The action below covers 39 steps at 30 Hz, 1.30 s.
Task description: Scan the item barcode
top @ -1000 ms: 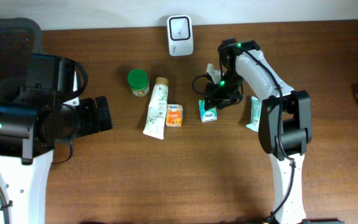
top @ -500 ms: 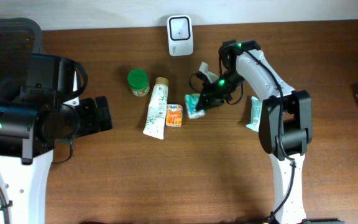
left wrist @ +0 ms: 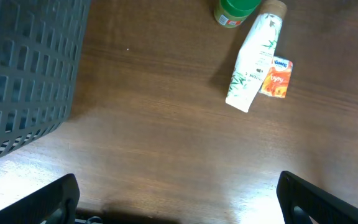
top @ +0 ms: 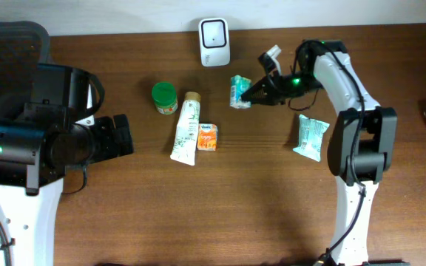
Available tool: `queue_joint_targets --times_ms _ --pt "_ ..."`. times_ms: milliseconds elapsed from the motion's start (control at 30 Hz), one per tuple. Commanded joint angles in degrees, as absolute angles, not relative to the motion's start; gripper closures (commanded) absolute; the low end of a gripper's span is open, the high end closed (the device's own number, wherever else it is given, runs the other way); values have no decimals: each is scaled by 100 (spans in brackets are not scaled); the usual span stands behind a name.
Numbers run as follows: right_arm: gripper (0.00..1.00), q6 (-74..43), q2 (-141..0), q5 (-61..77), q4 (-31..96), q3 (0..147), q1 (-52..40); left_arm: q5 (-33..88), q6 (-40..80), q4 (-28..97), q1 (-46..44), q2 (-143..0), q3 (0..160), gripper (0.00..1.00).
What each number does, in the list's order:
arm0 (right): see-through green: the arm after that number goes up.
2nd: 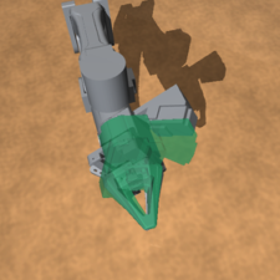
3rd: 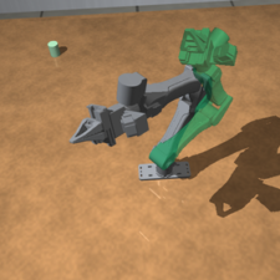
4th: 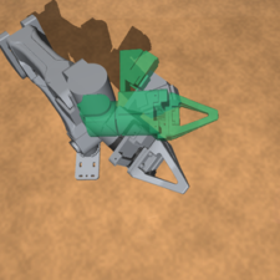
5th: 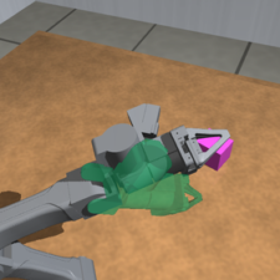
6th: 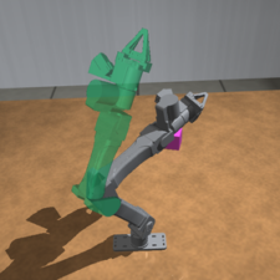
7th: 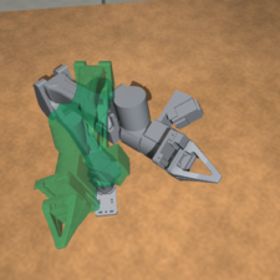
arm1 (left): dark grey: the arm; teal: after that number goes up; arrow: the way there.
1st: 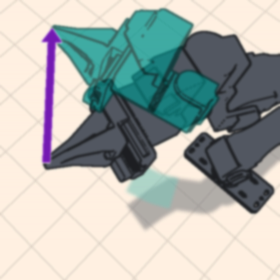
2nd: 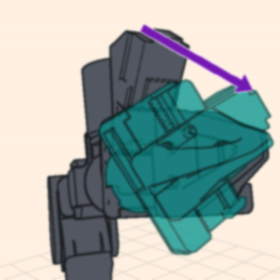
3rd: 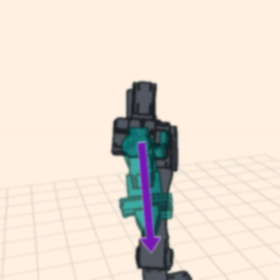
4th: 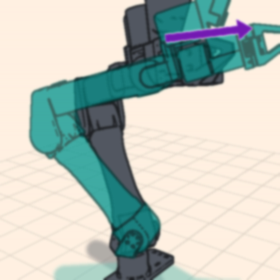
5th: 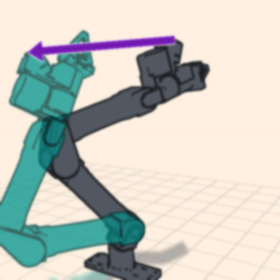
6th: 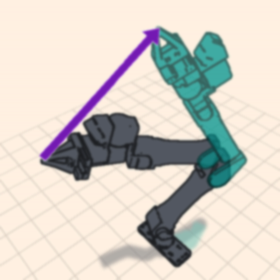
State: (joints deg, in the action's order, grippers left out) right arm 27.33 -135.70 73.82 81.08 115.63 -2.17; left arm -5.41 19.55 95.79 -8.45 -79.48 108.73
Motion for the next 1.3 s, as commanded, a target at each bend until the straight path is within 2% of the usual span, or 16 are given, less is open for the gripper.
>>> queue_joint_targets --times_ms 0,33,100,333,467,1267 --pt "96 4025 -13537 7491 8523 11668 -180 -561 2014 9568 -845 -7883 10888 1" --pt "96 4685 -13537 7317 8809 11671 -180 -561 2014 9570 -845 -7883 10888 1" --pt "96 5207 -13537 7279 9080 11671 -172 -561 2014 9570 -845 -7883 10888 1" --pt "96 5231 -13537 7249 9220 11668 340 -563 2014 9568 -845 -7883 10888 1" --pt "96 5736 -13537 7229 9736 11666 690 -563 2014 9568 -845 -7883 10888 1" --pt "96 5804 -13537 6980 9730 11646 108 -561 2014 9570 -845 -7883 10888 1"
